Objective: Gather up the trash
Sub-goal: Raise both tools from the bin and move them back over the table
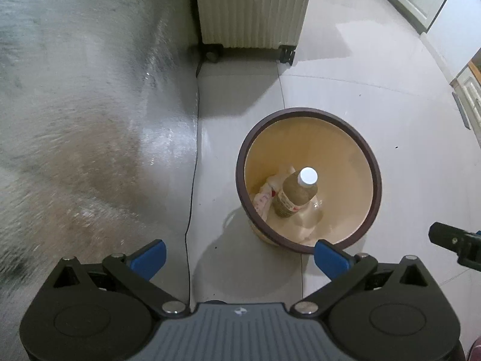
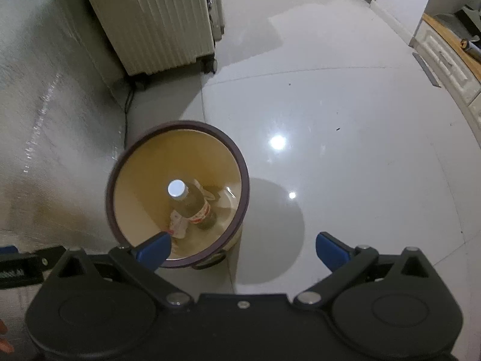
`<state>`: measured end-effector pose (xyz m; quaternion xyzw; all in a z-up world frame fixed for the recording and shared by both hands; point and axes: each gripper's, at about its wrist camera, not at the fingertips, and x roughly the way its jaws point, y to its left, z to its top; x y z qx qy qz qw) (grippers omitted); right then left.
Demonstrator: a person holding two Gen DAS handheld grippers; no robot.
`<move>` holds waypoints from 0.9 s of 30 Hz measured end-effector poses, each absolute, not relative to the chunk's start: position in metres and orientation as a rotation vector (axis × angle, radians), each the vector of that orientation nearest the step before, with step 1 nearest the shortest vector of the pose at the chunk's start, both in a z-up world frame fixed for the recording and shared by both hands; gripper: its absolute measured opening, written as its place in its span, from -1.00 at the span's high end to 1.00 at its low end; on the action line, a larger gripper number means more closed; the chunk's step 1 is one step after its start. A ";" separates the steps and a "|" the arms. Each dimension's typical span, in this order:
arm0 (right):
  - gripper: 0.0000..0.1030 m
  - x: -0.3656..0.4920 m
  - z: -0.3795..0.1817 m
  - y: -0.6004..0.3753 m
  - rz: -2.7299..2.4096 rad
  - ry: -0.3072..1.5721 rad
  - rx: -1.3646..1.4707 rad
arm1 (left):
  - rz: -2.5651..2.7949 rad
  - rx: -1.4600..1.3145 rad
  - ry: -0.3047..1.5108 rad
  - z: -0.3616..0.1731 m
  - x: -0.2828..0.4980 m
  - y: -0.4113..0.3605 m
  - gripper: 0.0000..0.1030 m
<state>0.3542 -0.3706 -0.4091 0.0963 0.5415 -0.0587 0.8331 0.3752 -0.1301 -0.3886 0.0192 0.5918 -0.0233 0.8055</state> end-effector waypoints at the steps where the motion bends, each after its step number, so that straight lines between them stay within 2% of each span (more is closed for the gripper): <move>1: -1.00 0.348 -0.401 -0.369 -0.125 1.138 0.198 | -0.054 0.039 1.258 -0.383 0.371 -0.130 -1.00; 27: -1.00 0.190 -0.172 -0.365 -0.180 0.704 0.192 | -0.174 -0.027 0.806 -0.141 0.228 -0.114 -1.00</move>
